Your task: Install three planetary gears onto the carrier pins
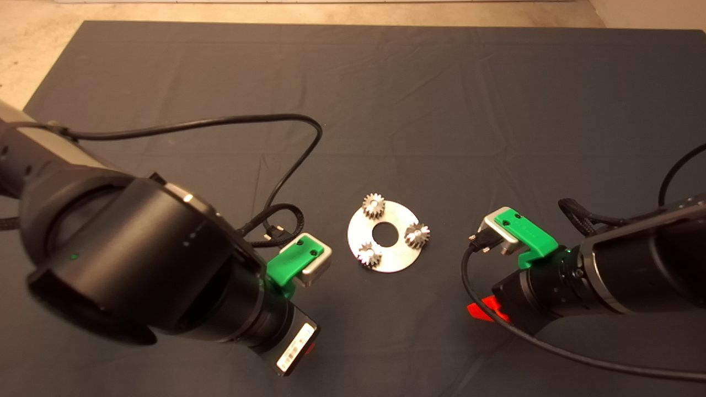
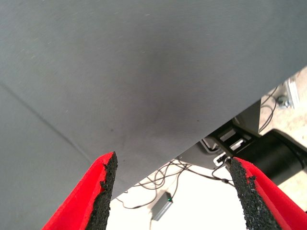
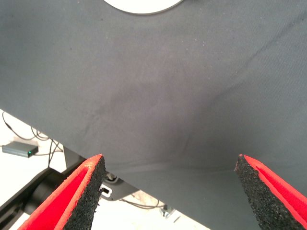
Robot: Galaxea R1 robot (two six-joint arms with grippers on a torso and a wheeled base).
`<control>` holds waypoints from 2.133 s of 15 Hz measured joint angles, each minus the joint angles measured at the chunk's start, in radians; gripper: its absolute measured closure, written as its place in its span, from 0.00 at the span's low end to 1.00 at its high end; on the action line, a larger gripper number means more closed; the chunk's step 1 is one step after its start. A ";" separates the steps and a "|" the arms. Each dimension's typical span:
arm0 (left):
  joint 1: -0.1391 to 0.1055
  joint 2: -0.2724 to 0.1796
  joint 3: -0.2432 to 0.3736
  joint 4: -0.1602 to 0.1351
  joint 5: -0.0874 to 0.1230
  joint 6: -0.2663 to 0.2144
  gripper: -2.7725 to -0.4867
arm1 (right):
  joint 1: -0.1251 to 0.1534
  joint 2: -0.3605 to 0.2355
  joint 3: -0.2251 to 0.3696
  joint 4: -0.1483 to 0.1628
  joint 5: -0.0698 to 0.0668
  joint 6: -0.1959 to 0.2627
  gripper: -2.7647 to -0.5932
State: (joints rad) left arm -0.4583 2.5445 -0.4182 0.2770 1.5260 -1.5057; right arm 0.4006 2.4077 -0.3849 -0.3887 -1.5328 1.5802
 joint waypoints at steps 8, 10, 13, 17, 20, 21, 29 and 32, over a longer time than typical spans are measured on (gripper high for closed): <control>0.069 -0.030 0.022 0.064 0.000 -0.024 0.51 | -0.072 -0.002 0.001 -0.055 0.000 0.019 0.34; 0.084 -0.032 0.022 0.080 0.000 -0.024 0.51 | -0.097 -0.004 0.001 -0.073 -0.001 0.019 0.34; 0.093 -0.032 0.022 0.098 0.001 -0.025 0.51 | -0.120 -0.003 0.001 -0.102 0.000 0.022 0.34; 0.140 -0.032 0.022 0.128 0.001 -0.026 0.51 | -0.134 -0.003 0.001 -0.118 0.000 0.026 0.34; 0.153 -0.036 0.022 0.147 0.000 -0.026 0.51 | -0.135 -0.003 0.001 -0.125 0.000 0.028 0.34; 0.156 -0.039 0.022 0.153 0.000 -0.026 0.51 | -0.135 -0.003 0.001 -0.126 -0.001 0.030 0.34; 0.158 -0.058 0.030 0.176 0.001 -0.027 0.51 | -0.135 0.000 0.001 -0.131 0.000 0.031 0.34; 0.165 -0.062 0.033 0.181 0.000 -0.027 0.51 | -0.135 0.000 0.001 -0.132 -0.001 0.033 0.34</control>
State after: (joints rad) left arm -0.2934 2.4823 -0.3853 0.4579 1.5264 -1.5326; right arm 0.2655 2.4077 -0.3843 -0.5209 -1.5335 1.6134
